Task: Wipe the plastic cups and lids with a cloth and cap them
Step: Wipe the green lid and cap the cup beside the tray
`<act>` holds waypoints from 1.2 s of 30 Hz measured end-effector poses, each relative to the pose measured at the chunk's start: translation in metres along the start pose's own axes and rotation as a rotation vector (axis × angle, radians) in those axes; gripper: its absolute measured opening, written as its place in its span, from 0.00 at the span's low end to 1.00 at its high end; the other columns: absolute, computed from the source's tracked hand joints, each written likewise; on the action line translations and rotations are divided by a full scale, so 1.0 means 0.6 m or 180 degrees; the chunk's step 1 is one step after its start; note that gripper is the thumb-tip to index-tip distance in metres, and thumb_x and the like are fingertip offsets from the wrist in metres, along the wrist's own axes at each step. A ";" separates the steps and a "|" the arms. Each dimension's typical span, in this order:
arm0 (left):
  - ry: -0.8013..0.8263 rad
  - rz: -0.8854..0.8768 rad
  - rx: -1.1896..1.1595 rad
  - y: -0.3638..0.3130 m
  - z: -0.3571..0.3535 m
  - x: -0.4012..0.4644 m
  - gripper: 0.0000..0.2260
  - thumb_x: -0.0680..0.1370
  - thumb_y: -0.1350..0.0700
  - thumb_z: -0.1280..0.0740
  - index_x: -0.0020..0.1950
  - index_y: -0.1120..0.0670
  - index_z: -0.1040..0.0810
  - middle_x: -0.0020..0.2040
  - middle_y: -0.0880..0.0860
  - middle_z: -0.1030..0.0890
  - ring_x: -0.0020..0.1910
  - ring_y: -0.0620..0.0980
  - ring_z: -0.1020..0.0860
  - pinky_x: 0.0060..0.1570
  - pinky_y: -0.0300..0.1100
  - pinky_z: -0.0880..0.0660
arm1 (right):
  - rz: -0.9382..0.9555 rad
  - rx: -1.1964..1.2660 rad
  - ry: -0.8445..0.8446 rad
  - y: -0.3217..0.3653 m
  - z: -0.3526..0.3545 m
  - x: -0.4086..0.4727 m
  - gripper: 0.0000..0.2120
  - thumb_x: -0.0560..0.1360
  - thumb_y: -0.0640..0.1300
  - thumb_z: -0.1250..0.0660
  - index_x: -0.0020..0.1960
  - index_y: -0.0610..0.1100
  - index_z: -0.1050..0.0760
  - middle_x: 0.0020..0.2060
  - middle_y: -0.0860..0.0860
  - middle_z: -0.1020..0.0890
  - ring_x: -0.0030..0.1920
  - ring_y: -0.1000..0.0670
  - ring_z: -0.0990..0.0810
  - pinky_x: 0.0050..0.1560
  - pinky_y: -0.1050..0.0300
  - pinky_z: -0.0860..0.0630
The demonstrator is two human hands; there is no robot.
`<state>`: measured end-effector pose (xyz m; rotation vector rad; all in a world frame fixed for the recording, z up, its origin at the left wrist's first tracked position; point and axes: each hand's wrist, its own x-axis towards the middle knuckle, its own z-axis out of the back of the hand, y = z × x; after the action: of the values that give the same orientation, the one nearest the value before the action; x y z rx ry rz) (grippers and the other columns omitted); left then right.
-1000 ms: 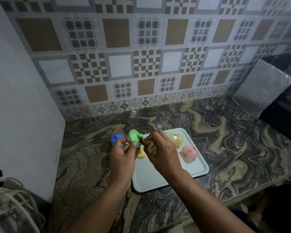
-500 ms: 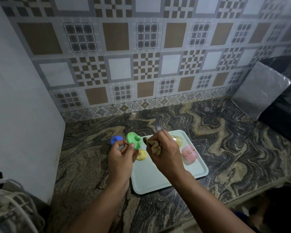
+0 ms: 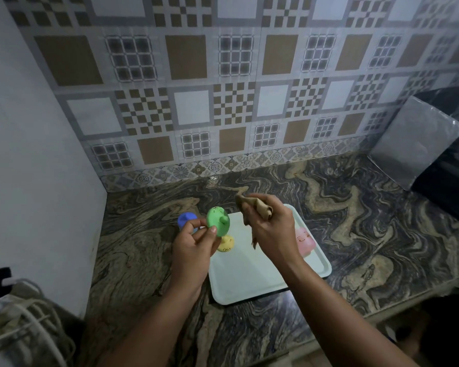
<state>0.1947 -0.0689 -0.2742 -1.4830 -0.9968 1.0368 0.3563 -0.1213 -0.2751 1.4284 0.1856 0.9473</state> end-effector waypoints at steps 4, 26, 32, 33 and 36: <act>0.0182 -0.0430 0.0613 0.001 0.001 -0.008 0.10 0.79 0.61 0.29 0.50 0.46 0.23 0.43 0.46 0.12 0.43 0.43 0.15 0.52 0.52 0.20 | 0.1079 -0.0597 0.0663 0.032 -0.003 -0.019 0.11 0.84 0.46 0.31 0.64 0.45 0.16 0.61 0.51 0.14 0.63 0.53 0.16 0.64 0.52 0.19; -0.0146 -0.0954 0.0653 0.011 0.015 -0.031 0.07 0.80 0.61 0.31 0.53 0.49 0.22 0.45 0.45 0.13 0.47 0.46 0.14 0.51 0.50 0.19 | 0.0060 -0.0155 0.0805 0.032 -0.031 -0.075 0.17 0.86 0.53 0.37 0.72 0.50 0.20 0.51 0.57 0.12 0.44 0.56 0.13 0.47 0.55 0.17; 0.0101 -0.1034 0.0824 0.006 0.019 -0.018 0.08 0.79 0.60 0.30 0.52 0.47 0.22 0.45 0.46 0.12 0.46 0.43 0.15 0.48 0.43 0.21 | 0.0942 -0.0541 0.0911 0.029 -0.043 -0.095 0.19 0.86 0.49 0.37 0.74 0.44 0.23 0.72 0.46 0.20 0.74 0.53 0.23 0.75 0.58 0.28; 0.0090 -0.1120 0.0926 0.007 0.020 -0.018 0.09 0.79 0.60 0.30 0.52 0.46 0.23 0.45 0.45 0.12 0.44 0.41 0.15 0.47 0.40 0.22 | 0.0581 -0.0380 0.0938 0.030 -0.041 -0.089 0.19 0.86 0.51 0.37 0.72 0.46 0.21 0.66 0.45 0.16 0.65 0.55 0.17 0.67 0.58 0.23; 0.0082 -0.1287 0.1047 0.010 0.015 -0.029 0.12 0.79 0.61 0.30 0.51 0.42 0.23 0.44 0.37 0.14 0.45 0.37 0.16 0.45 0.31 0.23 | -0.0803 0.0329 0.0776 0.025 -0.034 -0.058 0.19 0.87 0.53 0.40 0.53 0.40 0.18 0.31 0.49 0.17 0.31 0.53 0.22 0.33 0.57 0.24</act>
<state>0.1817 -0.0837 -0.2791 -0.9742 -1.0008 0.8364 0.3148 -0.1305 -0.2803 1.3430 0.5897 0.9099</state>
